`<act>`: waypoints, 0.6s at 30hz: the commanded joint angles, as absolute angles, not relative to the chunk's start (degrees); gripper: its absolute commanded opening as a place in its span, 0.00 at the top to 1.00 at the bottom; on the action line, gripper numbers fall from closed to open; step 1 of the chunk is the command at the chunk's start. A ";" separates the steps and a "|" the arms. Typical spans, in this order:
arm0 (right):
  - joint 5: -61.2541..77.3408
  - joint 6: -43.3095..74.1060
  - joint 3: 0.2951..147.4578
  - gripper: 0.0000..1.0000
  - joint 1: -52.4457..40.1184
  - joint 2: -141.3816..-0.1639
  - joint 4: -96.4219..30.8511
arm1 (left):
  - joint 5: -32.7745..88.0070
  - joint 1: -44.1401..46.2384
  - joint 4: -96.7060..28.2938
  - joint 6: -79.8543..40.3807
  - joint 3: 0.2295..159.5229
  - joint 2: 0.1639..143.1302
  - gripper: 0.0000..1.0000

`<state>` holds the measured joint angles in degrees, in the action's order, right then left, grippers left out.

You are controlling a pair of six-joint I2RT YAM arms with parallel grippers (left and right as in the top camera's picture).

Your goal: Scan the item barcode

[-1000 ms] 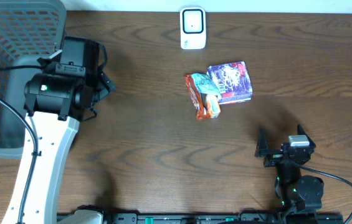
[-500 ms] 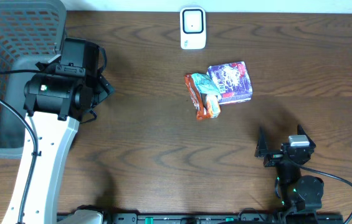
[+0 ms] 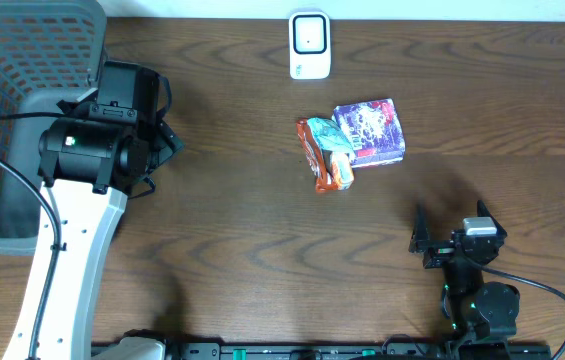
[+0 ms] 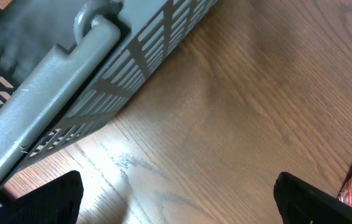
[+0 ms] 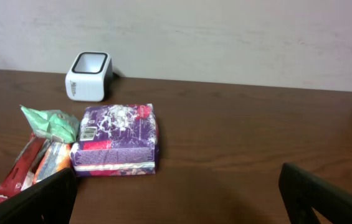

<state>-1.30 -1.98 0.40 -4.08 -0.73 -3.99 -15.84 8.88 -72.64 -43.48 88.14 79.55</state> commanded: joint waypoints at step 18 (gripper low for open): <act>41.71 36.97 0.32 0.01 -3.84 -0.75 4.27 | -17.04 8.69 -72.90 -43.81 88.29 78.98 0.02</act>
<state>29.78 23.00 0.38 -3.99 -0.75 3.31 -15.81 8.88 -72.66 -43.51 88.14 79.55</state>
